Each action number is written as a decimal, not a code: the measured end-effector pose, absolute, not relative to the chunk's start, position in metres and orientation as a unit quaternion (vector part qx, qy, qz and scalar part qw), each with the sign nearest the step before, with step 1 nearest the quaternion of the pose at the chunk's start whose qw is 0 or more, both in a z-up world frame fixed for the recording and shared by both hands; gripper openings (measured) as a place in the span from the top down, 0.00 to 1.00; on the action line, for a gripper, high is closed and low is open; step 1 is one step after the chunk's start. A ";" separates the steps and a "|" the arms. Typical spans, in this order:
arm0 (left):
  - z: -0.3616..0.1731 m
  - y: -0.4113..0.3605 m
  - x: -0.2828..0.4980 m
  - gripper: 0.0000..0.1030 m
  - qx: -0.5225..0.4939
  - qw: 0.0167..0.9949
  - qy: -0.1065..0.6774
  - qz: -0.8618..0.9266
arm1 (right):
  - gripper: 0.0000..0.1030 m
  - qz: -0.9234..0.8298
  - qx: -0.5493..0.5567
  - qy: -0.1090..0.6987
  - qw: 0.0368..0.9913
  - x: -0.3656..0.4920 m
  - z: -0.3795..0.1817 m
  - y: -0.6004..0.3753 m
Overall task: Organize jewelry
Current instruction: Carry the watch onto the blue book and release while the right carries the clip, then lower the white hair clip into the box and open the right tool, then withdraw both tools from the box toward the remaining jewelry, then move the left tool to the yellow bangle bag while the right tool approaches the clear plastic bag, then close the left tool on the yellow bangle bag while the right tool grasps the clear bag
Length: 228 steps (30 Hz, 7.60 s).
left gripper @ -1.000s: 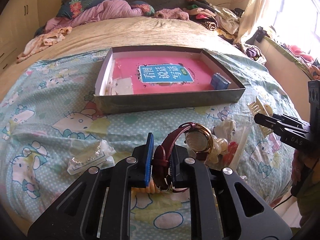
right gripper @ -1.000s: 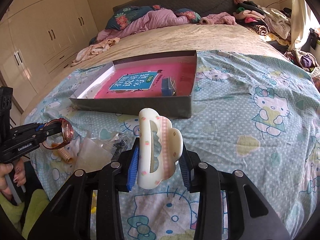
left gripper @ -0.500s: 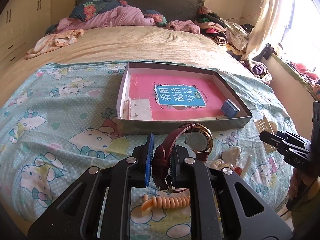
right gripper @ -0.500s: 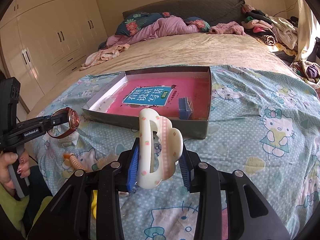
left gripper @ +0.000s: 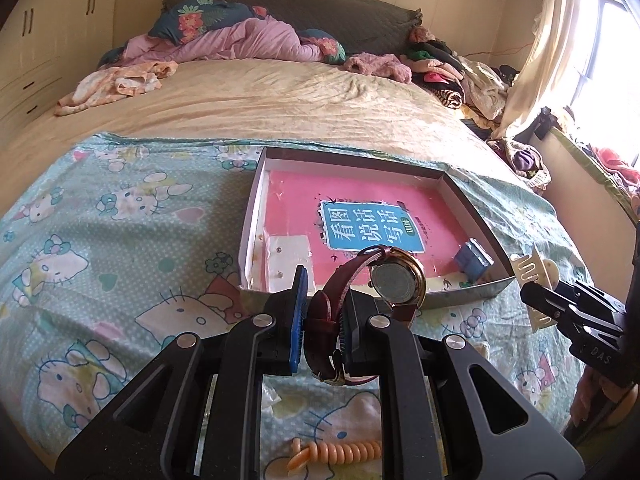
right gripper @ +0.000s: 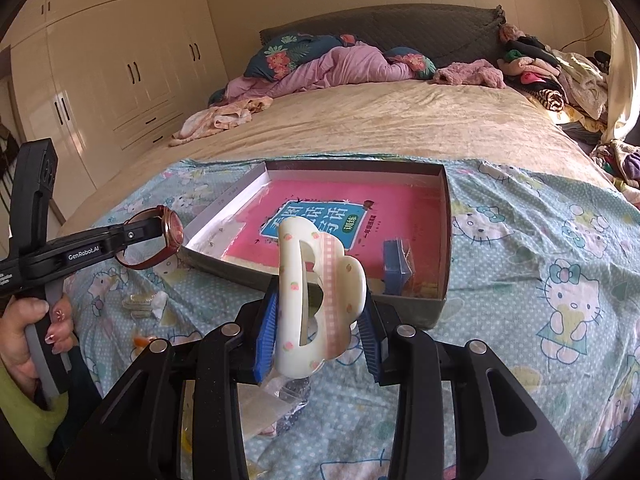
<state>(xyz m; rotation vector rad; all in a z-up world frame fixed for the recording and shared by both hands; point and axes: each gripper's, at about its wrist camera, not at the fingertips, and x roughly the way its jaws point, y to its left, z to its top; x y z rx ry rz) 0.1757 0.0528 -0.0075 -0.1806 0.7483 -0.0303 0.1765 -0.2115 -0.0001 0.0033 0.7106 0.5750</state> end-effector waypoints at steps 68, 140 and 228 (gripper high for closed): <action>-0.037 0.034 0.236 0.44 -0.079 0.920 0.383 -0.027 | 0.65 0.268 -0.021 0.418 0.868 0.268 -0.055 -0.165; 0.026 0.053 0.095 0.10 -0.071 0.945 0.320 -0.001 | 0.26 0.305 0.037 0.384 0.870 0.125 0.015 -0.210; -0.100 -0.082 0.113 0.27 0.010 0.861 0.490 -0.136 | 0.57 0.306 0.133 0.411 0.849 0.144 -0.021 -0.231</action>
